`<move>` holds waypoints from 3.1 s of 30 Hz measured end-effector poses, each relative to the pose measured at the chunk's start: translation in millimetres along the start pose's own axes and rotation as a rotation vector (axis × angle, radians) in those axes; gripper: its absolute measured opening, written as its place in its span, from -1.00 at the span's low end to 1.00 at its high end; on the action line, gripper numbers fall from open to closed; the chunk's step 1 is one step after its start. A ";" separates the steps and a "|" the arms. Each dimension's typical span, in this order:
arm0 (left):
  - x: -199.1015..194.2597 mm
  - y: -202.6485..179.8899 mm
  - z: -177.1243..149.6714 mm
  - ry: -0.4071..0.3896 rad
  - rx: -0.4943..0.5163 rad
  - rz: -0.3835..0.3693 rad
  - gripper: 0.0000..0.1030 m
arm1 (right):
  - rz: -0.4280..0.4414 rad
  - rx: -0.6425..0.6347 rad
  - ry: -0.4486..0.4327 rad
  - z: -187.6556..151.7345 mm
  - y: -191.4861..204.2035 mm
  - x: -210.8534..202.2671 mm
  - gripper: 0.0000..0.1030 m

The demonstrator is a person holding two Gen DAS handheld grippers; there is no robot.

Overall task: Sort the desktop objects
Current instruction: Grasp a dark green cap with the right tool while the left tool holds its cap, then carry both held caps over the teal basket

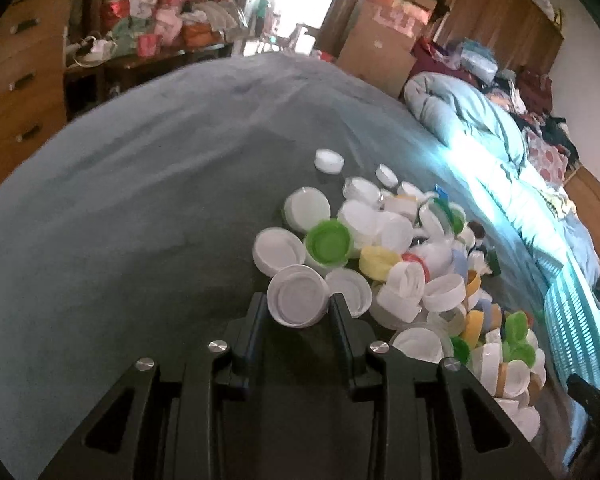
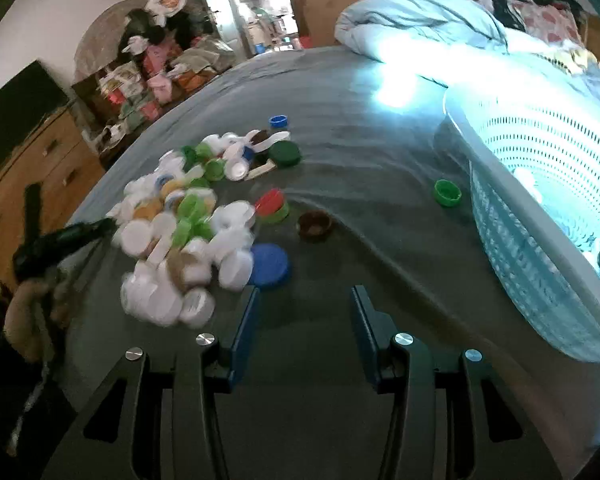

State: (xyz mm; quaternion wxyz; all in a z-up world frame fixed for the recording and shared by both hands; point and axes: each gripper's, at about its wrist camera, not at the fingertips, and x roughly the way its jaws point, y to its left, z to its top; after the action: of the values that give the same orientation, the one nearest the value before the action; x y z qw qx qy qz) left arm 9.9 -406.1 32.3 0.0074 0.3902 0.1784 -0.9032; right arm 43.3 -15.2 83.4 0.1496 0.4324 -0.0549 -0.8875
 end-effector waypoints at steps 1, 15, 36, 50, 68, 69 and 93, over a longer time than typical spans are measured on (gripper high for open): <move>-4.8 0.6 0.4 -0.015 0.001 0.005 -0.36 | 0.000 -0.018 -0.009 5.0 3.3 1.8 -0.21; -4.9 11.2 -6.6 -0.037 0.013 0.032 -0.36 | -0.054 -0.045 -0.055 70.1 6.6 59.6 -0.20; -3.8 12.4 -7.5 -0.030 0.009 0.016 -0.36 | 0.041 -0.127 0.071 110.7 21.2 141.8 -0.35; -62.3 -70.0 1.6 -0.062 0.298 0.163 -0.36 | 0.171 -0.198 -0.120 77.3 63.9 -1.1 -0.35; -121.3 -236.8 23.7 -0.147 0.591 0.157 -0.36 | 0.063 -0.267 -0.271 64.7 64.8 -107.5 -0.34; -123.4 -246.9 23.9 -0.154 0.606 0.150 -0.36 | 0.054 -0.256 -0.278 65.3 60.0 -111.7 -0.34; -123.6 -421.8 4.5 -0.202 0.846 0.052 -0.36 | -0.121 -0.046 -0.392 67.2 -67.4 -182.1 -0.34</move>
State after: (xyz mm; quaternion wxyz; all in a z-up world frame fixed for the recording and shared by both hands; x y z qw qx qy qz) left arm 28.3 -28.3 256.1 -0.1132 0.2729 -0.2188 -0.9300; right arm 81.9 103.7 246.6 0.0925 0.2504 -0.0366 -0.9630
